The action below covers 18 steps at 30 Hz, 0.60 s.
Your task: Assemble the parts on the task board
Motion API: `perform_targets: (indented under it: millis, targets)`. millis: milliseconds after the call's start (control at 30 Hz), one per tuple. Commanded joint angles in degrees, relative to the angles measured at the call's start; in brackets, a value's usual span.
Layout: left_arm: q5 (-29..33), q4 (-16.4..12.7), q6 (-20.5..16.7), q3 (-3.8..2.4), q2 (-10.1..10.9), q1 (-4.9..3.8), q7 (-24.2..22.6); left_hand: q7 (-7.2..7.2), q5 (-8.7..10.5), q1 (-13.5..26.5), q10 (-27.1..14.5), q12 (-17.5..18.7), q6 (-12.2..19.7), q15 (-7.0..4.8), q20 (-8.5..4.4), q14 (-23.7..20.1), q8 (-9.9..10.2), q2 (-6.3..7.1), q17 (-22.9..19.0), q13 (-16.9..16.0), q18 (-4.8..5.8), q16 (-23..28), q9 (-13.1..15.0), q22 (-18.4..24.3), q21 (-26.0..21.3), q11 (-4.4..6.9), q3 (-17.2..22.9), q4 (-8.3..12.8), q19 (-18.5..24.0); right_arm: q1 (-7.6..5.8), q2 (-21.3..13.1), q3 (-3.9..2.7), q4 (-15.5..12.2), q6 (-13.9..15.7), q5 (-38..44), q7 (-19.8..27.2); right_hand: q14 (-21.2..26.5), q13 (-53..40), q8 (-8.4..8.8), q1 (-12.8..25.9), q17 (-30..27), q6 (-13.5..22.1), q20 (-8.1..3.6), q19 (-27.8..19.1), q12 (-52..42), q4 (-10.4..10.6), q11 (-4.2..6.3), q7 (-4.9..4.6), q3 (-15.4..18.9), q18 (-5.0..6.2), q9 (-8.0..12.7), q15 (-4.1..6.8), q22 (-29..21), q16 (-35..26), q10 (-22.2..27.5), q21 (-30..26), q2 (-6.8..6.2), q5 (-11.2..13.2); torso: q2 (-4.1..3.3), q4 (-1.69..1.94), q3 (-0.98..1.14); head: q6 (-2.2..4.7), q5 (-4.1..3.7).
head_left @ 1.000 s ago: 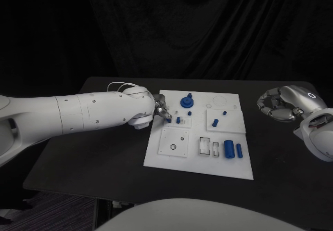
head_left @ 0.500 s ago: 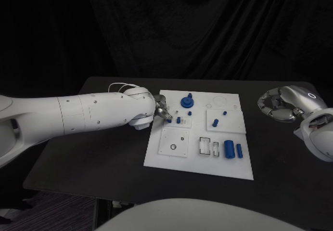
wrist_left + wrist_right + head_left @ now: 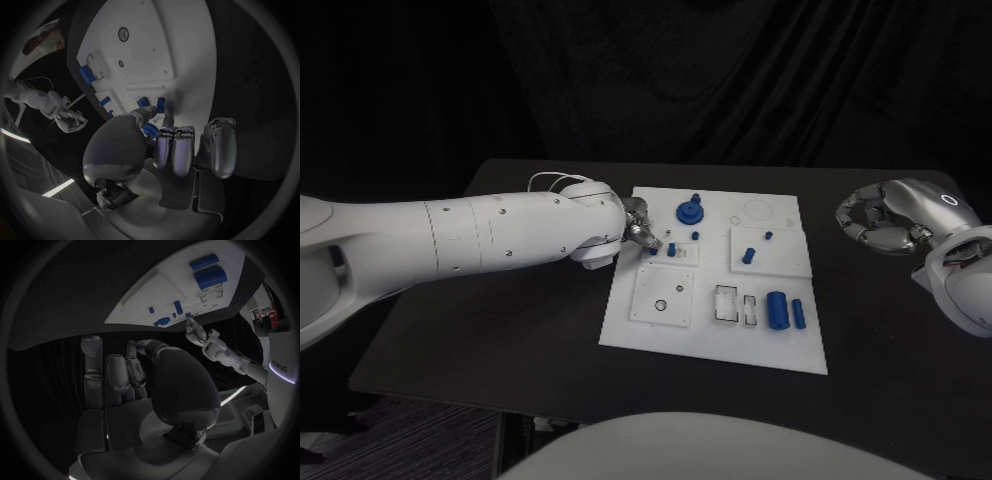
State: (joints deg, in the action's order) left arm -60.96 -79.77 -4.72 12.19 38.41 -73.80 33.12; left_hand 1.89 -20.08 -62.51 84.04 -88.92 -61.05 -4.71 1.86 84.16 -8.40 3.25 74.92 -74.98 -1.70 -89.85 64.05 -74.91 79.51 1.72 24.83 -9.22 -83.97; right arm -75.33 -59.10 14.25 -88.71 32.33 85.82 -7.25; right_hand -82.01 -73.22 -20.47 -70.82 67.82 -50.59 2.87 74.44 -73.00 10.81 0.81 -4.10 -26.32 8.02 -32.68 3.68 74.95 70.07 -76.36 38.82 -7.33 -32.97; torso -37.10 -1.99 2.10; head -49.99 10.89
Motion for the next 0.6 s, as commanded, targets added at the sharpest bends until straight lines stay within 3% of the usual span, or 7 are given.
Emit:
perform_targets:
  millis: [33,133,167,433,533,600]
  targets:
    - [-0.2,0.1,0.9,0.0,-0.2,0.16,-1.7,0.19,5.64,2.6,5.0,0.4,-0.6,-0.02,-0.19,5.8,0.7,-0.09,15.1,-14.4,-0.75,-0.1,-0.5,-11.8,-0.4,0.12,-2.4,-1.3,-1.4,0.15,0.0,-0.05,0.0,-0.1,0.3,-1.2,0.3,0.0,-0.24,-0.6,-0.1,0.0,-0.22,0.0,0.2,-0.5,0.06,0.0,0.0,0.0,-0.1,0.21,4.4,-0.2,0.3,-0.3,0.09,-0.2,-0.02,0.08,0.03,-0.01,-0.07]
    - [-0.2,0.3,1.3,0.0,-0.3,0.18,-2.0,0.31,7.19,3.7,5.0,0.5,-0.7,0.06,-0.13,5.8,0.9,-0.28,15.1,-14.4,-0.76,-0.1,-0.8,-11.8,-0.5,0.0,-4.0,-2.3,-1.4,0.16,0.0,-0.05,0.0,-0.1,0.3,-1.1,0.3,0.0,-0.24,-0.6,-0.1,0.0,-0.22,0.0,0.2,-0.5,0.06,0.0,0.0,0.0,-0.1,0.21,4.4,-0.2,0.3,-0.3,0.09,-0.2,-0.01,0.06,0.05,-0.01,0.02]
    - [-0.2,0.3,1.4,0.0,-0.3,0.18,-2.1,0.43,8.82,4.8,5.0,0.5,-0.8,0.14,-0.06,5.8,1.1,-0.39,15.1,-14.4,-0.76,-0.1,-1.1,-11.8,-0.6,-0.08,-5.3,-3.3,-1.4,0.16,0.0,-0.05,0.0,-0.1,0.3,-1.1,0.3,0.0,-0.24,-0.6,-0.1,0.0,-0.22,0.0,0.2,-0.5,0.06,0.0,0.0,0.0,-0.1,0.21,4.4,-0.2,0.3,-0.3,0.09,-0.2,-0.01,0.04,0.05,-0.01,0.03]
    - [-0.2,0.6,1.8,0.0,-0.4,0.22,-2.3,0.57,13.41,8.1,5.0,0.5,-1.1,0.29,0.12,5.8,1.8,-1.06,15.1,-14.3,-0.78,-0.1,-2.1,-11.8,-0.7,-0.26,-10.7,-6.8,-1.4,0.17,0.0,-0.05,0.0,-0.2,0.3,-1.1,0.3,0.0,-0.24,-0.6,-0.1,0.0,-0.22,0.0,0.2,-0.5,0.06,0.0,0.0,0.0,-0.1,0.21,4.4,-0.2,0.3,-0.3,0.09,-0.2,-0.03,-0.03,0.02,-0.01,0.04]
    - [-0.2,0.7,2.0,0.0,-0.4,0.24,-1.9,0.56,13.72,8.7,5.0,0.5,-1.3,0.29,0.13,5.8,1.8,-1.5,15.1,-14.4,-0.78,-0.1,-2.1,-11.8,-0.7,-0.26,-11.7,-7.3,-1.5,0.17,0.0,-0.05,0.0,-0.2,0.3,-1.2,0.3,0.0,-0.24,-0.6,-0.1,0.0,-0.22,0.0,0.2,-0.5,0.06,0.0,0.0,0.0,-0.1,0.21,4.4,-0.2,0.3,-0.3,0.09,-0.2,-0.01,-0.01,0.03,-0.01,0.06]
    - [-0.2,0.7,2.2,0.0,-0.3,0.25,-1.5,0.26,13.15,9.4,5.1,0.4,-2.3,0.22,0.04,5.8,0.9,-2.65,15.1,-14.4,-0.78,-0.1,-1.5,-11.8,-0.6,-0.05,-12.6,-7.3,-1.5,0.18,0.0,-0.05,0.0,-0.3,0.3,-1.2,0.2,0.0,-0.26,-0.7,0.0,0.0,-0.22,0.1,0.2,-0.6,0.05,-0.02,-0.1,-0.01,-0.1,0.21,4.4,-0.2,0.3,-0.2,0.1,-0.2,0.02,0.01,0.05,-0.01,-0.01]
